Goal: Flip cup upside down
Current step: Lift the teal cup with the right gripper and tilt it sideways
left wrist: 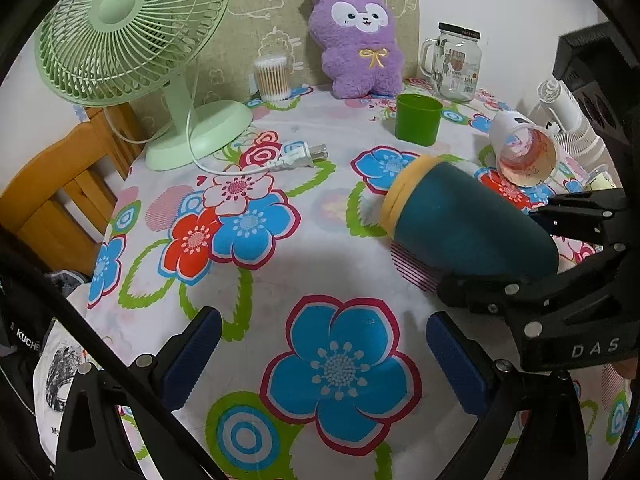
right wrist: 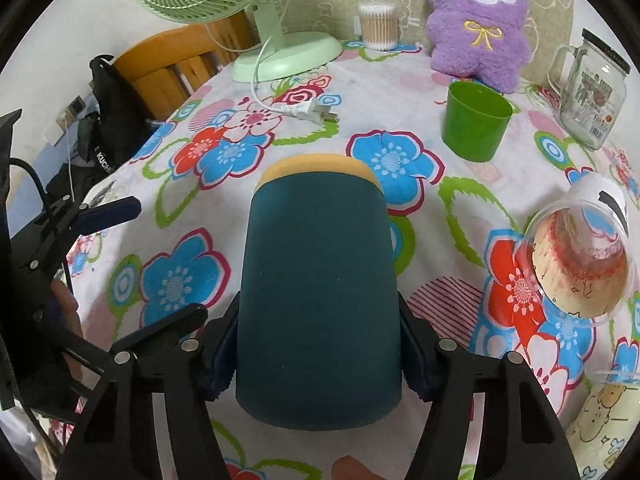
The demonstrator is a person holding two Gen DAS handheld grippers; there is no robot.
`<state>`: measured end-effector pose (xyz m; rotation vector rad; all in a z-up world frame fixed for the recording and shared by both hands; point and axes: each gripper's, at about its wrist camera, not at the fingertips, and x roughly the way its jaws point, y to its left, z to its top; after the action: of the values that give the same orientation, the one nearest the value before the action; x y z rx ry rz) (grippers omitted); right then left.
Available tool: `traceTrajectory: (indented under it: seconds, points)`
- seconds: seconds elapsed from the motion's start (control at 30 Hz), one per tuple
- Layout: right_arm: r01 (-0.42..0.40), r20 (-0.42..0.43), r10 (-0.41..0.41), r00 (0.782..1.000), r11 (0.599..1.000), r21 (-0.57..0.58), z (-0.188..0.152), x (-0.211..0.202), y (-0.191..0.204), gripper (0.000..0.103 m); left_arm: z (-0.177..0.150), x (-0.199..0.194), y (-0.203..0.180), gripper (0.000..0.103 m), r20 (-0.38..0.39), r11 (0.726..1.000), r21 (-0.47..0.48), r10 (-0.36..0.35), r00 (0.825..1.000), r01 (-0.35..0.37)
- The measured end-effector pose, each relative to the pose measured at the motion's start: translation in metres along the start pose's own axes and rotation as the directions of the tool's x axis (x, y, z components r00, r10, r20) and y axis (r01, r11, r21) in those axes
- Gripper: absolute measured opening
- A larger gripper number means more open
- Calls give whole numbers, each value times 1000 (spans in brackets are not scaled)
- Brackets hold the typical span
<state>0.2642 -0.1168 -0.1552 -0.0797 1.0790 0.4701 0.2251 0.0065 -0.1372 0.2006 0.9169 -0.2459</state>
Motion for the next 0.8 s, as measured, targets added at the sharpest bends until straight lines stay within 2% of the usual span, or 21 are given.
traceTrajectory:
  seconds: [0.47, 0.8]
  points:
    - [30, 102, -24, 995, 998, -58, -12, -51, 22, 68, -8, -44, -10, 103, 56, 1000, 11, -23, 998, 23]
    - [20, 165, -5, 986, 996, -90, -55, -103, 40, 68, -42, -95, -27, 103, 91, 998, 11, -70, 993, 69]
